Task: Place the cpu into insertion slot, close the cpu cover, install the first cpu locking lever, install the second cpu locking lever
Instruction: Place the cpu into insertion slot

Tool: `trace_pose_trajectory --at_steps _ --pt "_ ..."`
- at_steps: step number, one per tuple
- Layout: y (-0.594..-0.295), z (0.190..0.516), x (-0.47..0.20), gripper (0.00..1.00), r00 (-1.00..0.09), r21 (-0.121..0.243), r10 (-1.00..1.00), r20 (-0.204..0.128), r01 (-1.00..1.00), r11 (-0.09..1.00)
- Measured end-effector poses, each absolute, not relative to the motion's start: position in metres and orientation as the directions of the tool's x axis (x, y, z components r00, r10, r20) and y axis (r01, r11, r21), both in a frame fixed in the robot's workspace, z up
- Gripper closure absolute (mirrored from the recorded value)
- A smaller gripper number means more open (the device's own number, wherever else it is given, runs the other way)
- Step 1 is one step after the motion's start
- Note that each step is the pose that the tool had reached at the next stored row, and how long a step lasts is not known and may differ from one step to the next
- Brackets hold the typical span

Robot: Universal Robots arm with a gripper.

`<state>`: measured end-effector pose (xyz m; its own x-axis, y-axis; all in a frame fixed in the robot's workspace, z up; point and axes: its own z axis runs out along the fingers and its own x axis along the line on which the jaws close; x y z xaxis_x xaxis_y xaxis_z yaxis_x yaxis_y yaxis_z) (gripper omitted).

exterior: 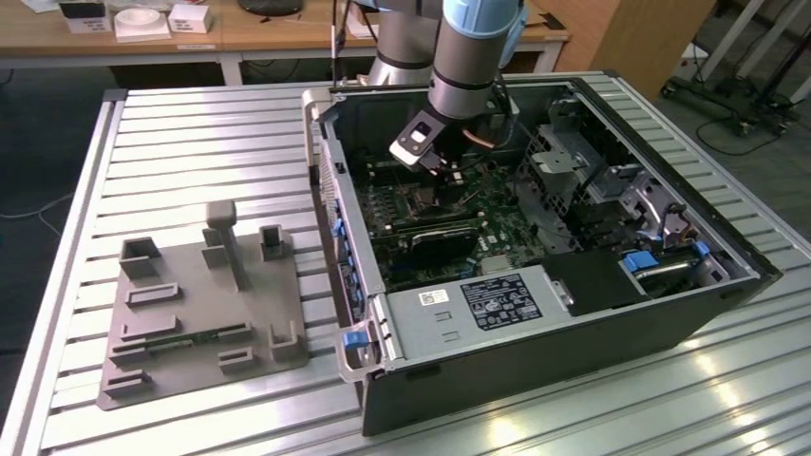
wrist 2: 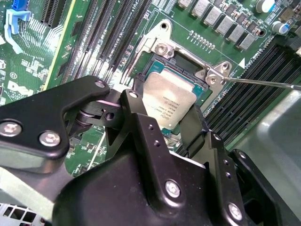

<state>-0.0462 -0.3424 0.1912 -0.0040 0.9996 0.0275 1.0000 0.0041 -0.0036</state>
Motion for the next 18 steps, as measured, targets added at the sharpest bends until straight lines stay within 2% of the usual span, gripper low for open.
trace_pose_trajectory --at_steps 11,12,13,18 --pt "-0.3423 0.1910 -0.0461 0.46 -0.004 -0.004 1.000 0.028 1.000 0.004" --pt "-0.3422 0.1908 -0.0461 0.45 -0.004 -0.004 1.000 0.028 1.000 0.004" --pt "-0.3423 0.1908 -0.0460 0.39 -0.004 -0.004 1.000 0.028 1.000 0.004" --pt "-0.3424 0.1911 -0.0461 0.39 -0.004 -0.004 1.000 0.028 1.000 0.004"
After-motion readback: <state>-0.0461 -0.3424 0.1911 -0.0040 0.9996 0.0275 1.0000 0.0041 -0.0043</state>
